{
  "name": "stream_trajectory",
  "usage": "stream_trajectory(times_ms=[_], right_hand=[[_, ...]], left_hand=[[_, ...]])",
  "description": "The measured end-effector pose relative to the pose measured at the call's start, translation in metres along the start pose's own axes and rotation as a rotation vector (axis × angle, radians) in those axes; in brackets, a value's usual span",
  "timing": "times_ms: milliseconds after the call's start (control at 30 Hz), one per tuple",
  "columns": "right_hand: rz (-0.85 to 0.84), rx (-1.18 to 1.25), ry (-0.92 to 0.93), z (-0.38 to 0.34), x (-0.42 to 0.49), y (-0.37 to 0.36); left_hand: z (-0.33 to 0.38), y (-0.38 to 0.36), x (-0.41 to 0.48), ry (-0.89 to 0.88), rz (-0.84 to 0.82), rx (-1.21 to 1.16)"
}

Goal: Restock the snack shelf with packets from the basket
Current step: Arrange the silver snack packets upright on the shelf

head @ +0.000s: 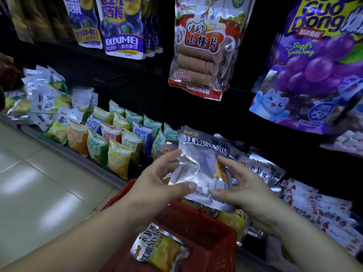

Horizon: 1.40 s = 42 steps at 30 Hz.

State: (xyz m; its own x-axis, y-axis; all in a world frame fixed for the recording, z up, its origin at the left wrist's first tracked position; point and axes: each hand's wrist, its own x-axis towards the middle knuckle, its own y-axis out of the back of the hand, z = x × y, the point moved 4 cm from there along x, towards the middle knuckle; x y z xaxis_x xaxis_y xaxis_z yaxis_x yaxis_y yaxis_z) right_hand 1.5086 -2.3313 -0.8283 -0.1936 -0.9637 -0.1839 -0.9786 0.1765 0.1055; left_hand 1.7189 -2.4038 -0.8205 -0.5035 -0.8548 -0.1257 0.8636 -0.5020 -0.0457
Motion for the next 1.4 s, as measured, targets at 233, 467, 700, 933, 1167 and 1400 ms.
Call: stream_trajectory(times_ms=[233, 467, 700, 933, 1167, 1400], right_hand=[[0.113, -0.107, 0.187, -0.016, -0.008, -0.015], [0.219, 0.046, 0.184, -0.021, -0.002, -0.025], [0.207, 0.032, 0.203, -0.016, 0.004, -0.007], [0.507, -0.064, 0.336, -0.025, 0.013, 0.02], [0.396, -0.305, 0.153, -0.011, 0.084, 0.06], [0.296, -0.557, 0.185, 0.049, 0.123, 0.057]], left_hand=[[-0.004, -0.006, -0.002, -0.274, 0.158, 0.37], [-0.01, -0.069, -0.033, -0.763, -0.206, 0.824], [-0.005, -0.028, 0.017, -0.39, 0.161, 0.419], [-0.006, -0.013, 0.068, -0.13, 0.11, 0.202], [-0.018, -0.027, 0.124, -0.183, 0.03, 0.278], [-0.091, -0.027, 0.169, 0.019, -0.035, 0.391]])
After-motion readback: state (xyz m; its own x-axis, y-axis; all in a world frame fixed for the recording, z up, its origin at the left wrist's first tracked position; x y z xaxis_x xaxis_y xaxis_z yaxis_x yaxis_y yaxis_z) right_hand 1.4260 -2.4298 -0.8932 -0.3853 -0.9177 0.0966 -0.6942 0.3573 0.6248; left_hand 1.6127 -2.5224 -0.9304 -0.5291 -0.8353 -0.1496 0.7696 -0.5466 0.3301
